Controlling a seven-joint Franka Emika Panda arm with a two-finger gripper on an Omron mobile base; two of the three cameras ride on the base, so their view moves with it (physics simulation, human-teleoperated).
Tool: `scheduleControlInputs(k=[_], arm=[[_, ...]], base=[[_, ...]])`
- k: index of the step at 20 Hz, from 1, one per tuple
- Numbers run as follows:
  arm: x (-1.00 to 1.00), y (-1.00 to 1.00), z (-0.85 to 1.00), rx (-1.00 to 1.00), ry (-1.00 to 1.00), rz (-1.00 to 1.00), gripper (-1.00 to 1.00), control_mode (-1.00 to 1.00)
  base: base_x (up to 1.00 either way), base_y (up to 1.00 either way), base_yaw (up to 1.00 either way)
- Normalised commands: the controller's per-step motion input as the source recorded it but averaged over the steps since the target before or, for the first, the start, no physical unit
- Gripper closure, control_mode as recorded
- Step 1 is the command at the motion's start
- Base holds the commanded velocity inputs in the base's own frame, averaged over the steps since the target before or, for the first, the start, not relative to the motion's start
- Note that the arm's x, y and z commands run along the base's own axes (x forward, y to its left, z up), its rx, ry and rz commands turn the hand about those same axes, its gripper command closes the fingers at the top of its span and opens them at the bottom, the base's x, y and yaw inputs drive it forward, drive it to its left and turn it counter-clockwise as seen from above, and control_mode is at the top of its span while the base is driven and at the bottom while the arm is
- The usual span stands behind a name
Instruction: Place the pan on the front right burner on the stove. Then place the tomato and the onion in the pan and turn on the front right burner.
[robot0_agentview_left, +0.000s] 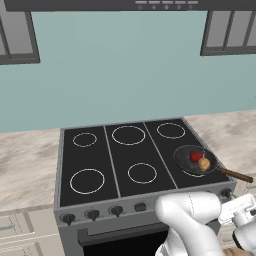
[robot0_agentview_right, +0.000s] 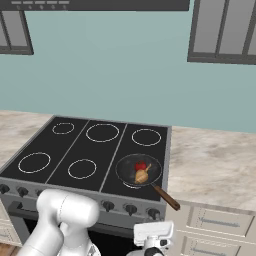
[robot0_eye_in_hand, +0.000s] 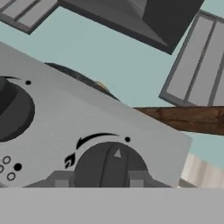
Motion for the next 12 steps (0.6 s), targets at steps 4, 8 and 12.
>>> scheduleControlInputs(k=[4,8,12], arm=[[0.24,0.02,0.03,-0.65,-0.13,0.15,1.00,-1.00],[0.28,0.10,0.03,-0.62,-0.13,0.11,1.00,-1.00],[0.28,0.13,0.01,-0.64,-0.15,0.09,1.00,-1.00]], base=[[0.00,0.00,0.00],[0.00,0.00,0.00],[0.00,0.00,0.00]])
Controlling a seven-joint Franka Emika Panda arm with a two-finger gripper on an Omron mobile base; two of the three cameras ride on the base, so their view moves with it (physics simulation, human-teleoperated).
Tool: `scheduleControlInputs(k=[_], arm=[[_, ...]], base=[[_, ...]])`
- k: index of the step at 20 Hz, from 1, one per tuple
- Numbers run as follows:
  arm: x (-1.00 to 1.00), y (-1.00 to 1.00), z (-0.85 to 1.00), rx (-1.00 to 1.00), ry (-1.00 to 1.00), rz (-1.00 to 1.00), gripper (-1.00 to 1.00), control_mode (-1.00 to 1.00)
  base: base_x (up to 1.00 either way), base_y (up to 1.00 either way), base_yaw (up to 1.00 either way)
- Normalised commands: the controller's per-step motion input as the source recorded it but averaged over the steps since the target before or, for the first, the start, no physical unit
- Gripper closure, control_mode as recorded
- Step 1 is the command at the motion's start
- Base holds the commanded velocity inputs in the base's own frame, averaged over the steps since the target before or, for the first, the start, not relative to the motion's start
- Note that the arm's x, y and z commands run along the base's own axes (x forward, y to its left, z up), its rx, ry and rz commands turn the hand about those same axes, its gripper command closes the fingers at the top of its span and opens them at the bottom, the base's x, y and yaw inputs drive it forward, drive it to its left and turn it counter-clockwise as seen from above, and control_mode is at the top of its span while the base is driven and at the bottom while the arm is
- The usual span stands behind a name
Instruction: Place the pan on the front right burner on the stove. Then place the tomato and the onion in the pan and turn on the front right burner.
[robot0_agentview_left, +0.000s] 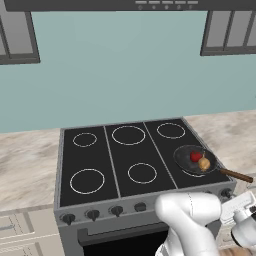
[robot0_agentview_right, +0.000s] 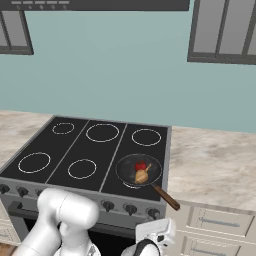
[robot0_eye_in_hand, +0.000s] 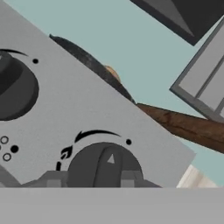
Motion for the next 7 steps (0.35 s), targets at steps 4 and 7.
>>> scheduleControlInputs(k=[4,7], arm=[[0.28,0.19,0.00,-0.68,-0.19,0.08,1.00,-1.00],[0.30,0.19,0.00,-0.72,-0.20,0.10,1.00,-1.00]], base=[[0.00,0.00,0.00],[0.00,0.00,0.00]])
